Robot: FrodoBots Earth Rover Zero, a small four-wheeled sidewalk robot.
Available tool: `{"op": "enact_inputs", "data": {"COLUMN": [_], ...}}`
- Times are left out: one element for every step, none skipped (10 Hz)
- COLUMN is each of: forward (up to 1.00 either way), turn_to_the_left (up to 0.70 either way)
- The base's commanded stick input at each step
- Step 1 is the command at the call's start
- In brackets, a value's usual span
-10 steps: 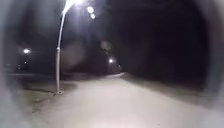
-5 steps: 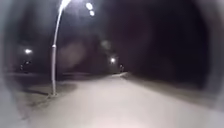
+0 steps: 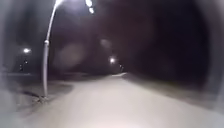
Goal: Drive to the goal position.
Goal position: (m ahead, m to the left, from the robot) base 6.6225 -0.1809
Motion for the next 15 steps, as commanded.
{"op": "enact_inputs", "data": {"forward": [0.7,0.7,0.7,0.7,0.7,0.7,0.7,0.7,0.7,0.7,0.7,0.7,0.7,0.7,0.7], "turn_to_the_left": [0.02,0.0,0.0,0.07,0.14,0.03,0.0,0.0,0.0,0.0,0.0,0.0,0.0,0.0,0.0]}}
